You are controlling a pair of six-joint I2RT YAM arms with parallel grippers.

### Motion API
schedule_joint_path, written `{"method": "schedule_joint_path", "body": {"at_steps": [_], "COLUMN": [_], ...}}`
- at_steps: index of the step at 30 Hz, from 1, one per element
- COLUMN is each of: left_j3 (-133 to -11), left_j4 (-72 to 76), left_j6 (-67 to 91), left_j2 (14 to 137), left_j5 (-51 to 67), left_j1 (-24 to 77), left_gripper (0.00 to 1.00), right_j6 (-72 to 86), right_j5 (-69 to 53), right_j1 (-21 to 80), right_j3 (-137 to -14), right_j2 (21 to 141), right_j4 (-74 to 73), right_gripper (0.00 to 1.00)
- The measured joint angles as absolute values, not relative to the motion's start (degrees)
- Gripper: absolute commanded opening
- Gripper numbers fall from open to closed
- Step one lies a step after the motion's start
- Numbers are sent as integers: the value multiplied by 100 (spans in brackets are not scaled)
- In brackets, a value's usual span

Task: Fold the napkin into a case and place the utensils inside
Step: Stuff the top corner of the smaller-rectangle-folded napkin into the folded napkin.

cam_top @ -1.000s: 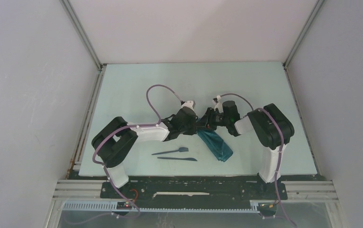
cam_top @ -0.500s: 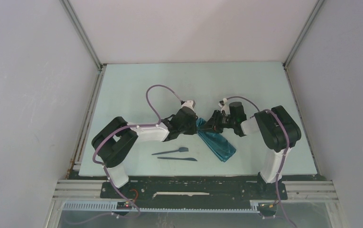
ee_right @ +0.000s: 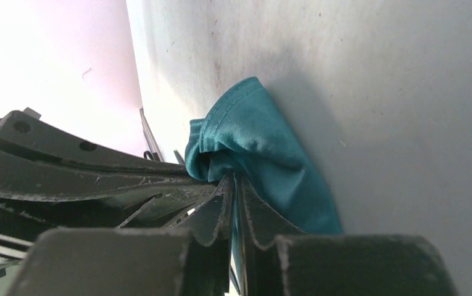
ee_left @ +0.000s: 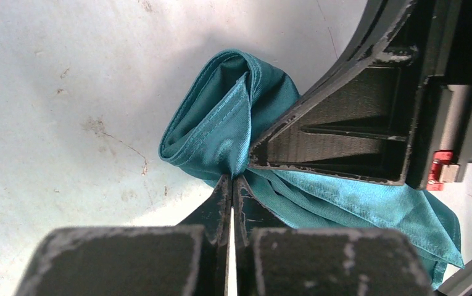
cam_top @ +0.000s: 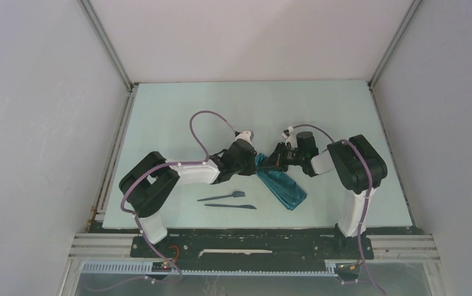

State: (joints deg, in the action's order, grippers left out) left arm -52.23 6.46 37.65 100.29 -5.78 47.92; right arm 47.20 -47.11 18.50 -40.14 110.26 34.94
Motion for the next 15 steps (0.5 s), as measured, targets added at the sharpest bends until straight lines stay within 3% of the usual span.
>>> {"method": "schedule_joint_path", "body": {"at_steps": [5, 10, 15], "left_j3": [-5223, -5223, -5223], "left_j4": [652, 652, 652], "left_j6": [3760, 3756, 3758], "left_j2": [10029, 10029, 10029], "left_j5": [-576, -576, -576], "left_j1": [4792, 4792, 4792], "left_gripper": [0, 0, 0], "right_j6": [4801, 4794, 4753], "right_j5": [-4742, -4816, -4814], "right_j1": [1890, 1820, 1715], "right_j3": [-4064, -4069, -4069], "right_j2": [11161, 11142, 11015], "right_j4": [3568, 3509, 3404], "right_gripper": [28, 32, 14]}}
